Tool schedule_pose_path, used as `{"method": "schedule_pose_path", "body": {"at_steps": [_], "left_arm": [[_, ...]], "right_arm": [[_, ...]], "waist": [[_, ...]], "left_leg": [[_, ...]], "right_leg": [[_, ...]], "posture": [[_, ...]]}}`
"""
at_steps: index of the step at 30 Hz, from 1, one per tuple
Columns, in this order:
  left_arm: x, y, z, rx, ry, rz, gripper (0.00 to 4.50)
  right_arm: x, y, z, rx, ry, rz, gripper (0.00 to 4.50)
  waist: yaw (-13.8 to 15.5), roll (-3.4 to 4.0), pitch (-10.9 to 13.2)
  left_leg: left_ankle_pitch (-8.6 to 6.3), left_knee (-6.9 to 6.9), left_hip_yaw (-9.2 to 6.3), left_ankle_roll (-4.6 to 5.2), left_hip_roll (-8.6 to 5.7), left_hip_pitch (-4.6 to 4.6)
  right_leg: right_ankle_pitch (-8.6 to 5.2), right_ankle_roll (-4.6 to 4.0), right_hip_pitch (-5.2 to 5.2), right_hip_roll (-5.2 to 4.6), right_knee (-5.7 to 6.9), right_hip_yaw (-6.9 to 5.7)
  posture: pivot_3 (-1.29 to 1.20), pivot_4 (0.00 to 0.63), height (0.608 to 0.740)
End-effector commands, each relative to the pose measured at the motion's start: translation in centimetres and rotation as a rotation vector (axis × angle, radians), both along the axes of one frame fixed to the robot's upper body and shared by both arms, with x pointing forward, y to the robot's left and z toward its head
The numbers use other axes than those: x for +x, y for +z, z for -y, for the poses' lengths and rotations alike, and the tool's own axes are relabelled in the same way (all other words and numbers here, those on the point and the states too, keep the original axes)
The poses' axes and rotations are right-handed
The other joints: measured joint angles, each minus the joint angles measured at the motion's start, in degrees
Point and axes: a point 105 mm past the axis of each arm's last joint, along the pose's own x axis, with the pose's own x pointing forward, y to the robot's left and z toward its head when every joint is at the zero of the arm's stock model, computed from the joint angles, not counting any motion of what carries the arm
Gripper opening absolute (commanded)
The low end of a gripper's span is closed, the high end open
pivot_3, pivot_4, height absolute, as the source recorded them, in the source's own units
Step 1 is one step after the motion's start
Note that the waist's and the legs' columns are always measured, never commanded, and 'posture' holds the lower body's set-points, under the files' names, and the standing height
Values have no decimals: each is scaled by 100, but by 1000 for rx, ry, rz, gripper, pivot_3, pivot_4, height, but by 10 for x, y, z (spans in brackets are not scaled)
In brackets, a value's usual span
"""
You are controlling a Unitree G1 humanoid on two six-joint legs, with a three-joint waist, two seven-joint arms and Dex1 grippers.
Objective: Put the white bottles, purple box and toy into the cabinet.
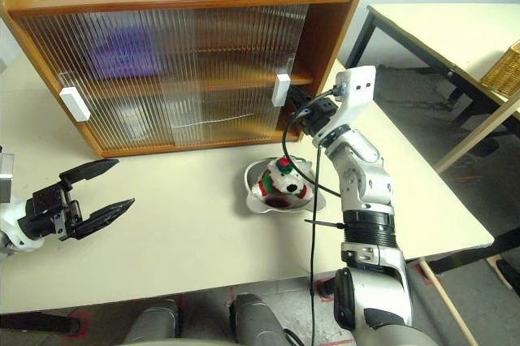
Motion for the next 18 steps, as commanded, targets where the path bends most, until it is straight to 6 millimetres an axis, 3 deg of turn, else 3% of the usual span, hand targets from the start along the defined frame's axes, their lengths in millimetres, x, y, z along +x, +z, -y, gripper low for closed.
{"method": "schedule_pose_path", "body": {"at_steps": [1,10,18], "left_arm": [[-4,3,5,-27,-29,16,4500],[-5,16,3,-118,-28,58,4500],[-6,14,1,-107,-26,58,4500]], "right_arm": [[-1,6,-9,5,30,9,32],[-2,7,-18,16,57,4,32],[-2,9,-27,24,88,3,32]], "waist": [[1,3,2],[1,2,3],[6,2,3]], "left_leg": [[0,0,1,0,0,0],[0,-2,2,-1,1,0],[0,-1,2,-1,1,0]], "right_leg": [[0,0,0,0,0,0],[0,3,0,1,0,0],[0,3,0,1,0,0]], "posture": [[2,68,740],[5,69,740],[8,67,740]]}}
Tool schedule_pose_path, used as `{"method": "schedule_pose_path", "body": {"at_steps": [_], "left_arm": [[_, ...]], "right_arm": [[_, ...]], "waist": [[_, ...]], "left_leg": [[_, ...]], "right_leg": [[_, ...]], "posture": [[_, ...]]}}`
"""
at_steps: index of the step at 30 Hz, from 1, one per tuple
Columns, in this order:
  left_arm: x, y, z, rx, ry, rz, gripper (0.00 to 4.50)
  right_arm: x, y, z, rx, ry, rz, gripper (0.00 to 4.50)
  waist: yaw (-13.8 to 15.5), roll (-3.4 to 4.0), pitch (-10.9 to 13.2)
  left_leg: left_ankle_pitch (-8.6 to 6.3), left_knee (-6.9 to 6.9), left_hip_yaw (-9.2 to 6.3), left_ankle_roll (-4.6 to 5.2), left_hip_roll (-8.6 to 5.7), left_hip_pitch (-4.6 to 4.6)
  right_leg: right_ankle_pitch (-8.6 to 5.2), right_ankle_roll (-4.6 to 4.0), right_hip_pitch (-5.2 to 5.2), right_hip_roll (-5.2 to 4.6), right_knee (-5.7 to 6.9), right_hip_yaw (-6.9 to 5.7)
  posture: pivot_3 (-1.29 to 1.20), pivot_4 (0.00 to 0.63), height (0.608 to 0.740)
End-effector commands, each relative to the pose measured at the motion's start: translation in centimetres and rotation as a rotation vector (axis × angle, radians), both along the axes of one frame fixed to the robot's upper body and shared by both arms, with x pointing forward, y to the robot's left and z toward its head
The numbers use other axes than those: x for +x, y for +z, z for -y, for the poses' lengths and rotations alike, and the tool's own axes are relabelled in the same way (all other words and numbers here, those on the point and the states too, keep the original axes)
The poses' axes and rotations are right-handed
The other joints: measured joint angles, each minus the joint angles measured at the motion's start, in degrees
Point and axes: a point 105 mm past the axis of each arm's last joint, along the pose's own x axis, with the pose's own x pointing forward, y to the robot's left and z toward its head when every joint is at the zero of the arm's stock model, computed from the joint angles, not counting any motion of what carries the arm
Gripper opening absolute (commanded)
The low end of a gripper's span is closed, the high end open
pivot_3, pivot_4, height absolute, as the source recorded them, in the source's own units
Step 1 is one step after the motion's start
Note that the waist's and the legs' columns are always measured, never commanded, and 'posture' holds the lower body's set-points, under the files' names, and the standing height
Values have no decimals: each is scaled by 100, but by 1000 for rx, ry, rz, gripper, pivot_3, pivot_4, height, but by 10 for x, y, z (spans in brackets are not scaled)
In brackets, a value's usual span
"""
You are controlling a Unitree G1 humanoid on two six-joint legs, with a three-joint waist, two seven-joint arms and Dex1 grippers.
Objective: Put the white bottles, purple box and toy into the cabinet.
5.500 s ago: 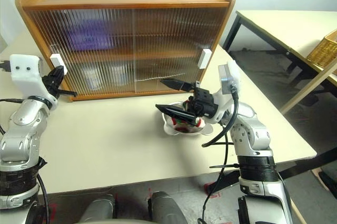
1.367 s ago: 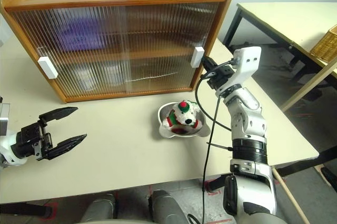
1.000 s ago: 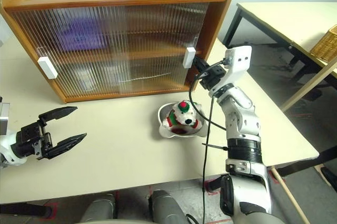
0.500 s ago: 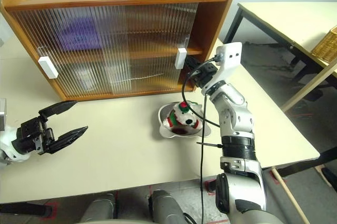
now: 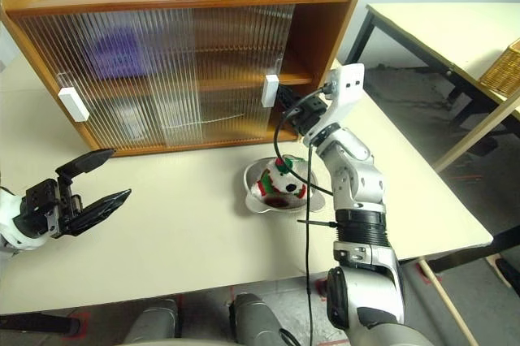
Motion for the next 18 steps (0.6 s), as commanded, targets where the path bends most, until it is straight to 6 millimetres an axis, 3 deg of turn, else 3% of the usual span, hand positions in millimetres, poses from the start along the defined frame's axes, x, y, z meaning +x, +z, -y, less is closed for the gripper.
{"method": "schedule_pose_path", "body": {"at_steps": [1,18], "left_arm": [[-2,1,-1,15,1,15,4500],[-3,2,-1,18,-3,23,4500]], "right_arm": [[-2,7,-13,0,47,14,32],[-8,10,-37,31,114,8,32]], "waist": [[0,0,0],[2,0,0]], "left_leg": [[0,0,0,0,0,0],[0,0,4,-1,-1,0]], "right_leg": [[0,0,0,0,0,0],[-3,-4,-1,3,0,-1]], "posture": [[8,67,740],[14,64,740]]}}
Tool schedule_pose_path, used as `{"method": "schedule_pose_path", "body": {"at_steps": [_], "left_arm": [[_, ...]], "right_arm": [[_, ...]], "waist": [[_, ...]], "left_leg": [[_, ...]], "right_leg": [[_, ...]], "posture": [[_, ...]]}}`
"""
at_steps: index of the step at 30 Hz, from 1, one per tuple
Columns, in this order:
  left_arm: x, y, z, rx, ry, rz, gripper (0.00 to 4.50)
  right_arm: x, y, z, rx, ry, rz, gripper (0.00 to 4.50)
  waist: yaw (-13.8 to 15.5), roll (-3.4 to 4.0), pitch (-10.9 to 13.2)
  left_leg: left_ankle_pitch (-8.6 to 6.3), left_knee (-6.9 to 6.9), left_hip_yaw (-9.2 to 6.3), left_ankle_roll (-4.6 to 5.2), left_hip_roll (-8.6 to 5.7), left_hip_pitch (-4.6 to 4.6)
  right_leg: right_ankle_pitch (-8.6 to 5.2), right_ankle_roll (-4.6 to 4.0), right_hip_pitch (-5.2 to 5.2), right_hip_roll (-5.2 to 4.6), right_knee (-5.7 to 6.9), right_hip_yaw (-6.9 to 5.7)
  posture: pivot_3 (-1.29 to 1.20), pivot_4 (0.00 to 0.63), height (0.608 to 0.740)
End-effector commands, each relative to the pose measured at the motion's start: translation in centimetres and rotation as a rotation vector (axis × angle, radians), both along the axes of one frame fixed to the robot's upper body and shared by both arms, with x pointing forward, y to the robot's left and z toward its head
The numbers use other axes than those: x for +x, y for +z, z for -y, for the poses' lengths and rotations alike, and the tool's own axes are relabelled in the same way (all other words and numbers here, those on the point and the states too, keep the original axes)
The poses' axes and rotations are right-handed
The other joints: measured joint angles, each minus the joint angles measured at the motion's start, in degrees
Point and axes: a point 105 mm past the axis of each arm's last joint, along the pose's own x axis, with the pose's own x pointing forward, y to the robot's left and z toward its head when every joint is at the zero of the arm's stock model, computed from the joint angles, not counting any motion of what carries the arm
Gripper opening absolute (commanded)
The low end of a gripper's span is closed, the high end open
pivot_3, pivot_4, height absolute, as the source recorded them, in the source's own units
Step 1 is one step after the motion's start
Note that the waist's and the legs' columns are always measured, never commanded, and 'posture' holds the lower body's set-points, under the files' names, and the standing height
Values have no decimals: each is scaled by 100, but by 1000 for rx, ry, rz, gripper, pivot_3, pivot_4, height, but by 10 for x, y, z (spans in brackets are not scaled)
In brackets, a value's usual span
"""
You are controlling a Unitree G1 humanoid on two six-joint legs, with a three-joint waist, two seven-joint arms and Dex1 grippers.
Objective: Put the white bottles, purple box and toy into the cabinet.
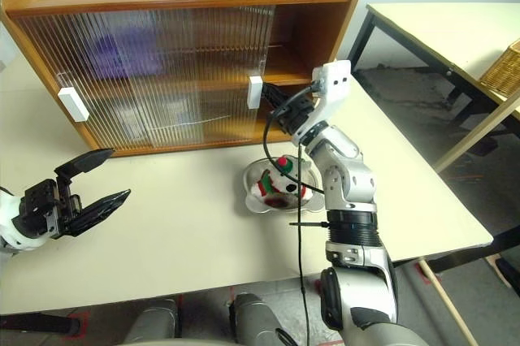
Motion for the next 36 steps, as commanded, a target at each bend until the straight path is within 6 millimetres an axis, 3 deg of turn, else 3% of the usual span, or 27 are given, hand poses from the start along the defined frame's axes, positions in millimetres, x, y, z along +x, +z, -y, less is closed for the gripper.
{"method": "schedule_pose_path", "body": {"at_steps": [1,20,36], "left_arm": [[-2,1,-1,16,-1,10,4500],[0,1,-3,18,11,14,4500],[0,0,-4,20,9,15,4500]], "right_arm": [[-2,4,-11,9,35,5,32],[-9,7,-39,52,87,-6,32],[-7,8,-38,53,72,-6,32]], "waist": [[0,0,0],[5,0,0],[6,0,0]], "left_leg": [[0,0,0,0,0,0],[0,0,-1,0,0,0],[-1,0,-1,-1,0,-1]], "right_leg": [[0,0,0,0,0,0],[-8,-14,-2,4,2,-1],[-9,-16,-2,4,2,-1]], "posture": [[14,64,740],[20,65,740],[19,66,740]]}}
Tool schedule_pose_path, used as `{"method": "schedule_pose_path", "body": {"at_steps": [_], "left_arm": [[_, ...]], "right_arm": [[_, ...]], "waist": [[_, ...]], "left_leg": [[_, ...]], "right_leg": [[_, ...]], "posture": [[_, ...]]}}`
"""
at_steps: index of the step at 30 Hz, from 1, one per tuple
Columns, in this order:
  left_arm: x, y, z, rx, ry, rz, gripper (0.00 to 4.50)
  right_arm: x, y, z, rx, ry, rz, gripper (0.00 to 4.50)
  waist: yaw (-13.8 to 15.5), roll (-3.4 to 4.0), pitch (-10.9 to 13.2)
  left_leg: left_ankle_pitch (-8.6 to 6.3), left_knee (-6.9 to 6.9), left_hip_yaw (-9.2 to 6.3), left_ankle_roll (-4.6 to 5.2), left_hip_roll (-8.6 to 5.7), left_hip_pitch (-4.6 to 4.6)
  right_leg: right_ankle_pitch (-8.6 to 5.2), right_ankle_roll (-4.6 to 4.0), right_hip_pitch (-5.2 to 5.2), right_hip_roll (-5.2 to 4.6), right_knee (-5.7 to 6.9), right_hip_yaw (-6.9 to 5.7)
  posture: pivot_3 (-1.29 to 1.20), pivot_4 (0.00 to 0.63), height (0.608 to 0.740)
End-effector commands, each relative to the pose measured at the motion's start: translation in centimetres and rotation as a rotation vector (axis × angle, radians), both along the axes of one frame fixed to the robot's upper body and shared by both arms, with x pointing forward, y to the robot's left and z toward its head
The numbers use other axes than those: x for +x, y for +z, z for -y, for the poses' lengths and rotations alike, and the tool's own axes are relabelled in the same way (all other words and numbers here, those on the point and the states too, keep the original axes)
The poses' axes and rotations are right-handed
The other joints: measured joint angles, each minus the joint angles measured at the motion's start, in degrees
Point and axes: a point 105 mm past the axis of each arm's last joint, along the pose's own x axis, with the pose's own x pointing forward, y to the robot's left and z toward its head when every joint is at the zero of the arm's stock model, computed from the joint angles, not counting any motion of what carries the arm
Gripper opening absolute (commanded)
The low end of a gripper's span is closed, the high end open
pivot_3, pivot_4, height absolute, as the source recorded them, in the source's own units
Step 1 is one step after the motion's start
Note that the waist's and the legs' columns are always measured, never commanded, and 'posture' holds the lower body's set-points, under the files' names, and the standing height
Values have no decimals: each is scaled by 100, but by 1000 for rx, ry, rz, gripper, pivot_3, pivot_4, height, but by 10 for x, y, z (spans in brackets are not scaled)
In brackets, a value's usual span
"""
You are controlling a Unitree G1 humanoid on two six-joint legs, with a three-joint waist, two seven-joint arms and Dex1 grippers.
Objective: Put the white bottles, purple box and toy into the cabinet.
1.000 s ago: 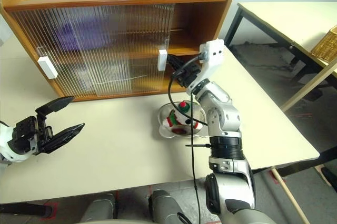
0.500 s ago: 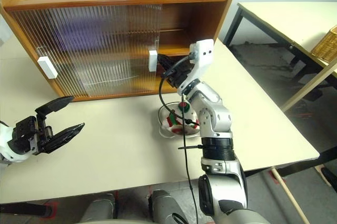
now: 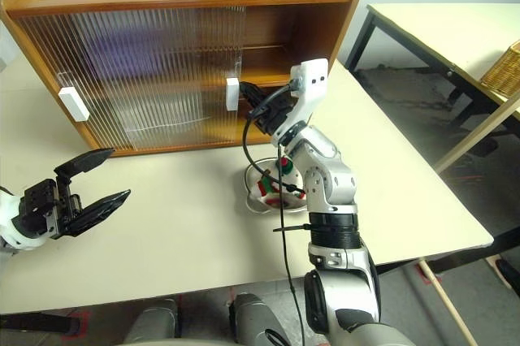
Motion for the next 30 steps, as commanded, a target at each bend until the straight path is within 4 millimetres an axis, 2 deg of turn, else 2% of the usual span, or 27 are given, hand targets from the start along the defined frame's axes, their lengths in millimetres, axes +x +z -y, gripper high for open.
{"method": "schedule_pose_path", "body": {"at_steps": [1,30], "left_arm": [[0,0,-4,14,13,8,4500],[-5,-6,-9,22,13,-5,4500]], "right_arm": [[0,2,-4,5,12,1,32],[-10,6,-48,23,126,-26,32]], "waist": [[0,0,0],[1,-2,2]], "left_leg": [[0,0,0,0,0,0],[-2,-2,0,-4,0,1]], "right_leg": [[0,0,0,0,0,0],[-23,-21,-25,12,50,0]], "posture": [[19,66,740],[22,71,740]]}}
